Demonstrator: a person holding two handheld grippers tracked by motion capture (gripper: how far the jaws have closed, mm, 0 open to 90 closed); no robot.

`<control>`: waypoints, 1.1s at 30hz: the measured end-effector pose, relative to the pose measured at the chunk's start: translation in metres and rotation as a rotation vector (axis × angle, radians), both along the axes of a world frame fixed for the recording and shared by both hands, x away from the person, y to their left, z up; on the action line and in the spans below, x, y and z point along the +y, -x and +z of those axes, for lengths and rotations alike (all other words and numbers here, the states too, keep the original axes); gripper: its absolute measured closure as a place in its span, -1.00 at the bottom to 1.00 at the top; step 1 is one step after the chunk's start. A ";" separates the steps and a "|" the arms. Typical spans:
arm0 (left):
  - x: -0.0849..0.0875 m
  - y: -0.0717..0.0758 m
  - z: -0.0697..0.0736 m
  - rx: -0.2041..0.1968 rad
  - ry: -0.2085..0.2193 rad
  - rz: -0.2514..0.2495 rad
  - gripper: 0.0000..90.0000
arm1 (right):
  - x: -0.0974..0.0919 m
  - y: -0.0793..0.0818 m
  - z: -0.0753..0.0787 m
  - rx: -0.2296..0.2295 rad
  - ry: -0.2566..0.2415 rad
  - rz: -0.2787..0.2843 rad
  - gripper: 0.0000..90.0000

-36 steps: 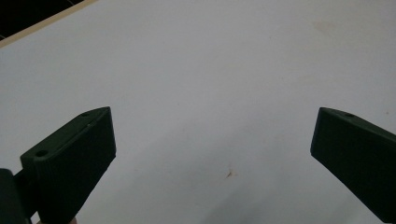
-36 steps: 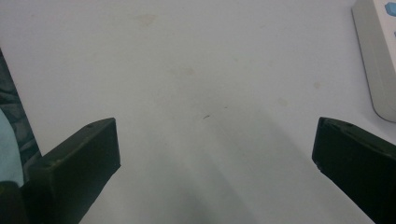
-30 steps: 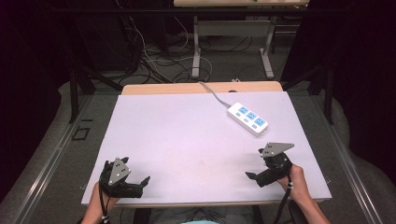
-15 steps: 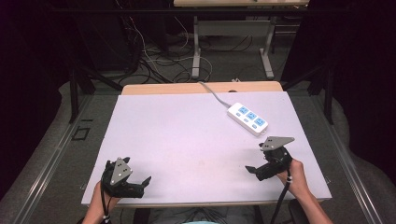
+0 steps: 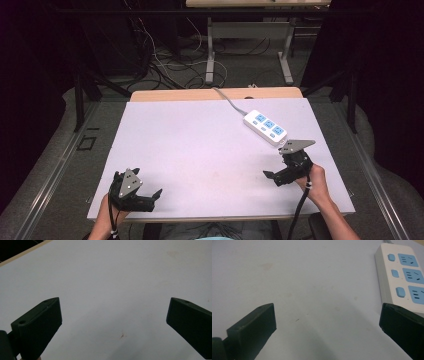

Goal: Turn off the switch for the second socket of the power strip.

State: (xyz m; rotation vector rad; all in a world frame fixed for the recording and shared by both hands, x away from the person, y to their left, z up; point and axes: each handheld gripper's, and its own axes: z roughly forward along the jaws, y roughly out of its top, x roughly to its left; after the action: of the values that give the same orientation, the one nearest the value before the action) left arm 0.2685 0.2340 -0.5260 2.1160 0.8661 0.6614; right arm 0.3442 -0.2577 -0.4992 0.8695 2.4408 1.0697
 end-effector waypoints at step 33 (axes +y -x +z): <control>-0.002 0.000 0.000 -0.002 -0.006 -0.009 -1.00 | -0.002 -0.045 0.000 0.039 -0.022 -0.050 -0.96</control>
State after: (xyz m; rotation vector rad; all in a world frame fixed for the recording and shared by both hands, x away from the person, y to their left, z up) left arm 0.2680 0.2325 -0.5260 2.1233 0.8544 0.6620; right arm 0.3895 -0.2599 -0.4989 0.9615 2.4296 1.0739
